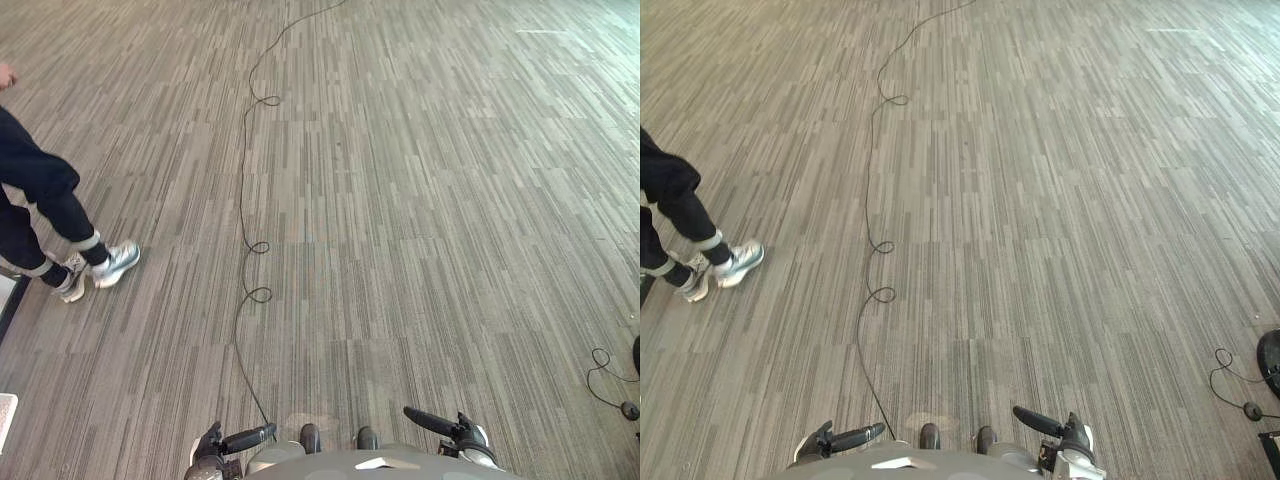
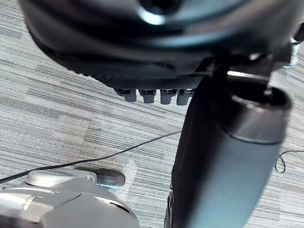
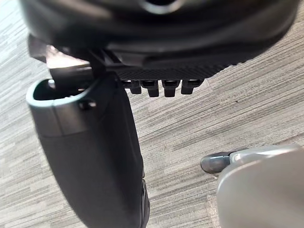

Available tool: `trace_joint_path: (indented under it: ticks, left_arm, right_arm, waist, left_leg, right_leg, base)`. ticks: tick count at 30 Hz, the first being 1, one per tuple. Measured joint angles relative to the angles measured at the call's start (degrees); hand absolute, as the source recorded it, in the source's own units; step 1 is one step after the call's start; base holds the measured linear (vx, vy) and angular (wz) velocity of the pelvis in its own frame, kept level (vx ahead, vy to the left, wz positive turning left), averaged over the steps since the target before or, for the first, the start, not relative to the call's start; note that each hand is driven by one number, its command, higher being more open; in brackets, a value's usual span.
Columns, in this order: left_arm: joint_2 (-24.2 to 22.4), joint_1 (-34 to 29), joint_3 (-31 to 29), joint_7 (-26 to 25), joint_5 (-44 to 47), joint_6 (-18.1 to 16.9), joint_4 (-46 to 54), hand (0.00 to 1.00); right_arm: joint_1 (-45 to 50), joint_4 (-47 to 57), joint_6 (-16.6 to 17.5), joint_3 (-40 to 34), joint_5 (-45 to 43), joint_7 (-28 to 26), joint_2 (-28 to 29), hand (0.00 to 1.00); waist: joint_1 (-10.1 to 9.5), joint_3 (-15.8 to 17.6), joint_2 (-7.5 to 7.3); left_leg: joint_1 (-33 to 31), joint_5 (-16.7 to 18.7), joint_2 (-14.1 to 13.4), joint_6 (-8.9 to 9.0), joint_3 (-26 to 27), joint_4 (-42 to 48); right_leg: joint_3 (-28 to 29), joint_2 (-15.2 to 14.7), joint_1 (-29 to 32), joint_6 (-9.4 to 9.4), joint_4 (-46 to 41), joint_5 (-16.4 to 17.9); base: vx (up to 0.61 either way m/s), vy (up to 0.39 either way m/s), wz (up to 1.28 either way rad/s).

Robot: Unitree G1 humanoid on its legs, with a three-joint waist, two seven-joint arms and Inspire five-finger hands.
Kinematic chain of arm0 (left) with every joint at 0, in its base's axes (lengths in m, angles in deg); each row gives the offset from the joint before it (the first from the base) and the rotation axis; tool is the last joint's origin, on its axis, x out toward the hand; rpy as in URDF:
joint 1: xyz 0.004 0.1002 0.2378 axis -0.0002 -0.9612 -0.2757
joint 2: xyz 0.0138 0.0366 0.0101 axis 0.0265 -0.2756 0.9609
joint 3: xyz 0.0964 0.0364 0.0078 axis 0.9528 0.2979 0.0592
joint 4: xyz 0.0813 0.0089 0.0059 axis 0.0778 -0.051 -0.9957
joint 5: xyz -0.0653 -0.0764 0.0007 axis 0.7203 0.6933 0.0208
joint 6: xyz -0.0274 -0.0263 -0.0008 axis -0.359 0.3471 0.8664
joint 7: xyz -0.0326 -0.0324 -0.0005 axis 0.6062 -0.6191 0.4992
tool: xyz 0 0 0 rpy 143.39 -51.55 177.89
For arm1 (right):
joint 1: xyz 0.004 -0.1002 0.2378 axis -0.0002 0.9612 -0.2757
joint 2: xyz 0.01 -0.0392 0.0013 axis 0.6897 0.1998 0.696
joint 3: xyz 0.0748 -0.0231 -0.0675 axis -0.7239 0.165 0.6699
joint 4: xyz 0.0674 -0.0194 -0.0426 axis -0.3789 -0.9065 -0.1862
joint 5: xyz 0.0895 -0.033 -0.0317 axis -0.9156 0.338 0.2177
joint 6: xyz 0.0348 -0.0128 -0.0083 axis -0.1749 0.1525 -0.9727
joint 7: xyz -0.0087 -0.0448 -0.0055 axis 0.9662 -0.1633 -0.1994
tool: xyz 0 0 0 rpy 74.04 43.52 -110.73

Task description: Pick up cushions and gather them together orderly.

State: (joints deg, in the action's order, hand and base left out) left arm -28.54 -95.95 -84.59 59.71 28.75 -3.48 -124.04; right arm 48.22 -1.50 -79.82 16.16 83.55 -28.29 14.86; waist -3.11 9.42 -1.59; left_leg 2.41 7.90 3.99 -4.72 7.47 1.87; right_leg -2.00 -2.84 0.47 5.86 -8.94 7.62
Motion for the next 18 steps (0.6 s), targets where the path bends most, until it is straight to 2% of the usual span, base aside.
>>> trace_joint_path:
  ticks: [1,2,3,5,6,7,9,10,11,13,14,15,16,17,18]
  left_arm:
    - [-0.26,-0.01,-0.02,-0.08,0.01,0.01,0.22,1.00]
    - [-0.53,-0.02,-0.04,-0.17,0.01,0.01,0.31,1.00]
    - [-0.35,0.04,-0.07,-0.10,0.00,0.03,0.33,1.00]
    - [0.20,-0.02,-0.66,-0.29,0.01,0.08,0.67,1.00]
    - [0.32,-0.05,-0.65,-0.26,-0.03,0.11,0.66,1.00]
    - [0.35,-0.06,-0.65,-0.21,-0.06,0.12,0.63,1.00]
    - [0.33,-0.05,-0.63,-0.38,-0.08,0.27,0.50,1.00]
    - [0.19,0.10,-0.60,-0.50,-0.08,0.49,0.50,1.00]
    - [-0.53,0.69,-0.35,-0.41,-0.08,0.58,0.42,1.00]
    - [-0.74,1.41,0.04,-0.46,-0.08,0.62,-0.23,1.00]
    - [-0.23,1.24,0.23,0.26,-0.17,0.64,-0.59,1.00]
    - [-0.09,1.03,-0.23,0.32,-0.16,0.65,-0.54,1.00]
    - [-0.84,1.21,-1.34,0.23,-0.17,0.83,-0.74,1.00]
    - [-2.11,2.24,-2.99,-0.01,-0.19,0.76,-0.21,1.00]
    - [-3.42,2.77,-4.10,-0.02,-0.21,0.67,1.06,1.00]
  right_arm:
    - [0.09,0.62,-0.01,0.34,0.06,-0.09,-0.21,1.00]
    - [0.35,1.65,-0.11,0.63,-0.05,-0.08,-0.50,1.00]
    - [1.15,4.34,0.09,0.82,-0.14,0.02,-0.37,1.00]
    - [1.85,5.67,0.96,0.87,-0.13,-0.01,0.69,1.00]
    - [1.88,5.84,1.09,0.81,-0.15,-0.02,0.85,1.00]
    - [1.65,5.79,1.45,0.20,-0.15,-0.04,0.90,1.00]
    - [0.99,5.36,1.43,-0.61,-0.14,-0.08,0.98,1.00]
    - [0.37,5.31,1.46,-1.13,-0.13,-0.20,0.77,1.00]
    - [-1.15,5.31,1.32,-1.79,-0.15,-0.44,0.25,1.00]
    - [-1.60,5.42,1.53,-1.53,0.11,-0.42,-0.06,1.00]
    - [-1.03,5.12,1.35,-1.52,0.12,-0.35,0.15,1.00]
    - [-0.53,5.10,1.26,-1.55,0.13,-0.34,0.35,1.00]
    - [-0.50,5.35,0.88,-2.85,-0.46,-0.49,0.35,1.00]
    - [-0.91,5.60,0.63,-2.42,0.09,-0.23,0.06,1.00]
    - [-1.00,6.08,0.53,-1.75,0.13,-0.07,0.02,1.00]
  waist:
    - [-0.08,0.30,0.35]
    - [-0.06,0.50,0.87]
    - [0.09,0.73,1.20]
    - [0.14,0.62,-0.20]
    - [0.19,0.54,-0.44]
    - [0.25,0.61,-0.58]
    - [0.48,0.62,-0.49]
    - [0.93,0.82,-0.11]
    - [1.76,1.66,1.58]
    - [2.04,1.94,2.19]
    - [2.12,1.51,1.47]
    - [2.12,1.23,0.89]
    - [2.02,1.30,2.13]
    - [2.49,1.61,3.52]
    - [2.67,1.89,4.24]
  left_leg:
    - [-0.55,1.42,-0.32,-0.61,0.05,2.04]
    - [-0.56,3.19,-0.86,-0.71,0.04,4.42]
    - [-0.31,5.88,-1.19,-0.93,-0.29,7.85]
    - [1.82,8.17,-0.90,-0.67,-1.03,9.46]
    - [2.90,8.95,-0.90,-0.74,-1.66,9.42]
    - [5.23,9.80,-0.90,-0.53,-2.61,8.72]
    - [7.42,9.96,-1.03,-0.20,-3.68,7.44]
    - [8.87,10.40,-1.65,0.56,-4.57,6.08]
    - [11.10,11.19,-3.98,2.00,-5.65,4.69]
    - [12.38,11.44,-5.12,2.62,-6.94,4.96]
    - [14.46,12.98,-5.06,5.42,-8.26,7.66]
    - [14.86,13.27,-4.51,5.85,-8.59,8.90]
    - [15.40,14.03,-5.25,6.97,-9.00,14.01]
    - [10.40,11.44,-6.43,9.62,-8.23,26.48]
    - [3.71,3.42,-7.02,10.44,-7.34,41.06]
  right_leg:
    - [-0.26,-0.06,1.52,0.82,-4.32,1.01]
    - [-0.96,-0.03,4.56,0.92,-12.22,1.81]
    - [-2.95,-1.18,10.81,-0.34,-27.50,2.55]
    - [-5.14,-3.22,15.39,-1.54,-38.93,3.87]
    - [-6.17,-3.78,16.47,-1.79,-40.45,4.50]
    - [-8.71,-4.52,17.88,-1.95,-40.13,6.09]
    - [-11.31,-4.51,19.60,-2.23,-36.93,6.66]
    - [-12.84,-3.39,21.23,-2.34,-33.92,6.62]
    - [-14.26,0.04,23.23,-3.48,-28.17,5.82]
    - [-14.97,3.15,24.71,-5.01,-22.11,3.31]
    - [-15.40,5.93,23.52,-9.50,-11.87,-4.28]
    - [-15.66,6.13,22.67,-11.78,-9.38,-6.97]
    - [-15.50,7.20,20.91,-14.19,-10.12,-9.75]
    - [-16.29,7.82,18.60,-14.74,-9.99,-7.40]
    - [-15.62,8.41,15.95,-14.33,-8.86,-5.45]
  base:
    - [0.01,0.070,-0.03]
    - [0.03,0.107,0.00]
    - [0.06,0.124,0.06]
    - [0.16,0.108,0.17]
    - [0.33,0.109,0.29]
    - [0.32,0.075,0.27]
    - [0.42,0.045,0.31]
    - [0.61,0.004,0.49]
    - [0.52,-0.005,0.44]
    - [0.60,-0.050,0.46]
    - [0.78,-0.102,0.46]
    - [0.58,-0.121,0.40]
    - [0.61,-0.087,0.24]
    - [0.73,-0.083,0.19]
    - [0.85,-0.063,0.04]
